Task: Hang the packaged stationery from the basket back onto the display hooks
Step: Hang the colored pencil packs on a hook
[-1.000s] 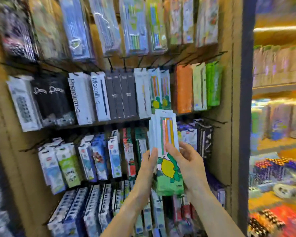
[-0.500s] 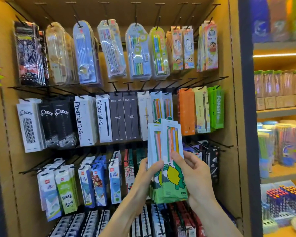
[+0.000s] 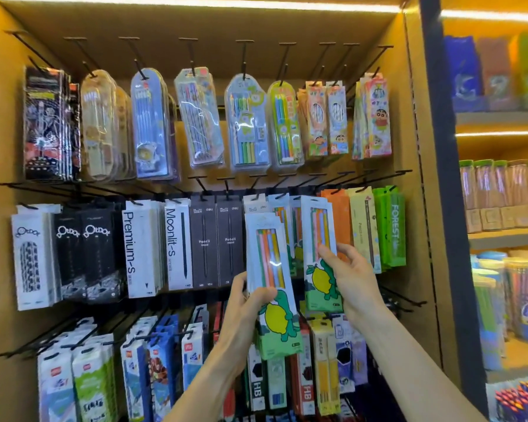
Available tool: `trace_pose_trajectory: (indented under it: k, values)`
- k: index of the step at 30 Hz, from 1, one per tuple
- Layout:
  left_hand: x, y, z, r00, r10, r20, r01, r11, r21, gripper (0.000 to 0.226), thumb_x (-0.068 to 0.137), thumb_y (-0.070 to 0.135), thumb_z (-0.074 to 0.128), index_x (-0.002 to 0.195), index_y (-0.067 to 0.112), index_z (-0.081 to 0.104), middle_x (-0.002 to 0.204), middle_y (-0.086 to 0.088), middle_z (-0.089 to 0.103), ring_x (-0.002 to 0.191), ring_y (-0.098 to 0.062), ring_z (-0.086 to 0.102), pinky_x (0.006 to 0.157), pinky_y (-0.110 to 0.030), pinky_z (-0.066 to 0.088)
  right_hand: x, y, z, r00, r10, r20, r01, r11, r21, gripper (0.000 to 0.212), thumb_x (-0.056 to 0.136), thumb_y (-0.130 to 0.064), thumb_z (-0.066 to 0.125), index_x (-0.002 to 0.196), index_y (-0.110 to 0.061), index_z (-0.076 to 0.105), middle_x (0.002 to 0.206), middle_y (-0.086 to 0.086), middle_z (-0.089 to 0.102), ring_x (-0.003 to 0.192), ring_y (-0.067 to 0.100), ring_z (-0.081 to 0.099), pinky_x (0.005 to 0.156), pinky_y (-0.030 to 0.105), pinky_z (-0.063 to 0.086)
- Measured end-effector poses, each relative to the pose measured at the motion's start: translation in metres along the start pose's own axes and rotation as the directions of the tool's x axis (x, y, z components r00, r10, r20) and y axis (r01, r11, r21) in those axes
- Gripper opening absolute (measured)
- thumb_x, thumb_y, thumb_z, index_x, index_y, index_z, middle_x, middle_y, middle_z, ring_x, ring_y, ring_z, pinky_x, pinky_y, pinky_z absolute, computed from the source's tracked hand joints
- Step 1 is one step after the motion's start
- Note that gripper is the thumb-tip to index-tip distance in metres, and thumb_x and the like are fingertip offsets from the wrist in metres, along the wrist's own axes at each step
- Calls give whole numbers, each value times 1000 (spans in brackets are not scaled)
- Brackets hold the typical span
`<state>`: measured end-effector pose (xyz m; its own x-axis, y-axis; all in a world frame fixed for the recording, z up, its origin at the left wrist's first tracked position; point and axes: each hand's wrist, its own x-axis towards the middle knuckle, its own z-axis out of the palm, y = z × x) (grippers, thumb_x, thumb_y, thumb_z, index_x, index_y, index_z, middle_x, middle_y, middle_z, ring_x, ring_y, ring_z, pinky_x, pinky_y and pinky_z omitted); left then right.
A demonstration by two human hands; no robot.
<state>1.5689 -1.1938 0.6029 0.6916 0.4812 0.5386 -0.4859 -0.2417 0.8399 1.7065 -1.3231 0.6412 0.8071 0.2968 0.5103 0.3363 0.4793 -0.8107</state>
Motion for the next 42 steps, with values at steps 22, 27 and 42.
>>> trace_pose_trajectory:
  k: [22, 27, 42]
  values:
    - [52, 2, 13, 999, 35, -6, -35, 999, -35, 102, 56, 72, 75, 146, 38, 43, 158, -7, 44, 140, -27, 48, 116, -60, 37, 141, 43, 31, 982, 38, -186, -91, 954, -285, 28, 95, -31, 71, 114, -10, 72, 111, 7, 72, 99, 28, 64, 84, 42, 53]
    - [51, 0, 13, 999, 45, 12, -44, 998, -39, 117, 41, 84, 76, 144, 38, 45, 156, -8, 47, 137, -29, 51, 114, -61, 40, 127, 40, 32, 957, -29, -287, -121, 864, -489, 32, 95, -36, 69, 115, -12, 76, 106, 5, 76, 92, 24, 67, 83, 38, 55]
    - [32, -4, 17, 1000, 19, 16, -17, 995, -99, 101, 65, 79, 73, 151, 40, 35, 149, 8, 49, 134, -12, 53, 113, -45, 44, -21, 6, 22, 995, -43, 92, 53, 992, -113, 47, 73, -51, 82, 109, -22, 76, 102, -4, 78, 101, 12, 73, 98, 43, 57]
